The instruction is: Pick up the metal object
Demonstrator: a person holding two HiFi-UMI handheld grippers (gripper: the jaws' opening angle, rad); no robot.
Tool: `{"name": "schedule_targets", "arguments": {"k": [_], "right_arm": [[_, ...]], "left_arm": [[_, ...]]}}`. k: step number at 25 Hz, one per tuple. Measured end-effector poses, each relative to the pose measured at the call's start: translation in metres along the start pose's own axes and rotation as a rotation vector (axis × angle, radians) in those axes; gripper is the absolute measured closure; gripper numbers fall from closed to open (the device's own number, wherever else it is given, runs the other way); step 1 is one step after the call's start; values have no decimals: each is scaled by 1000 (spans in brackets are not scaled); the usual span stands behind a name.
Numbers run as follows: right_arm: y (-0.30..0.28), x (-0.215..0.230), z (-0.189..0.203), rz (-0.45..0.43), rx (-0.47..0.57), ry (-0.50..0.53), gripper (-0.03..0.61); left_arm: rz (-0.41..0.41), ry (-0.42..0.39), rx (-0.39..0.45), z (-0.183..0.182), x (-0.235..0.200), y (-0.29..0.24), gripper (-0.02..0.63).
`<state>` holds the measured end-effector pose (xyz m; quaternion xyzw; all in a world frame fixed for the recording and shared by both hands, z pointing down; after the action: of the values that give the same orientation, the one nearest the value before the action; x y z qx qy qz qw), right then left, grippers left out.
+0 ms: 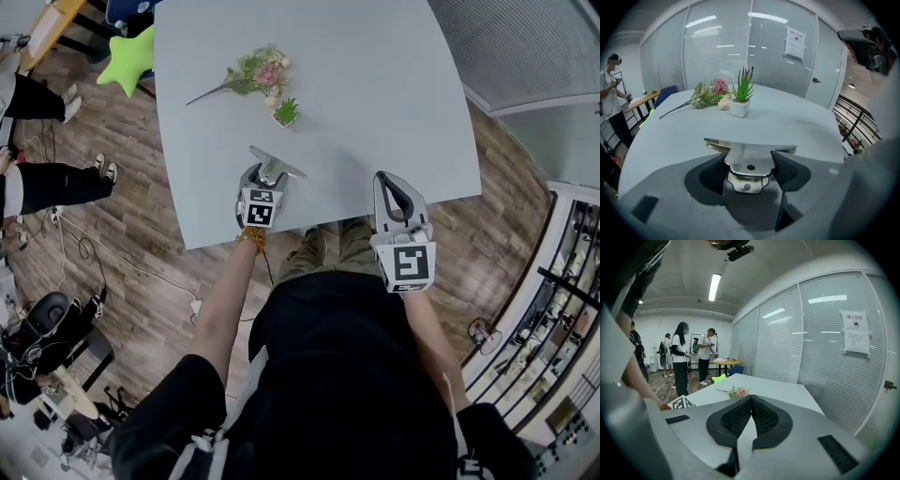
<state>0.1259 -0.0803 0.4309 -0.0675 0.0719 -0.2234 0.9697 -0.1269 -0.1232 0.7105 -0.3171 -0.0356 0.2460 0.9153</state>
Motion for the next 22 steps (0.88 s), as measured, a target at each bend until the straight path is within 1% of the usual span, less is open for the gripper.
{"name": "schedule_targets", "arguments": {"k": [5, 15, 22], "right_arm": [[-1, -1, -2, -8, -14, 5, 580], [-4, -4, -2, -22, 3, 4, 580], [-4, -9, -4, -40, 9, 11, 580]], "left_arm": [[-7, -16, 12, -11, 1, 4, 322], [-40, 28, -9, 0, 1, 7, 325], [-54, 32, 11, -3, -1, 21, 327]]}}
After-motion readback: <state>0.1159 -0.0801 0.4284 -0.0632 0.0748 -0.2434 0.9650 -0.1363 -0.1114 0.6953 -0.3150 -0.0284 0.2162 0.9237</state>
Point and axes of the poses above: the fingertips, and each gripper's own axes: y backward along the fingers, x to its right, z out of its underside, the point moved 6 cm from there along y, backward along the fingers, and after that the axes turned 12 degrees about x, right-handed, at the moved point
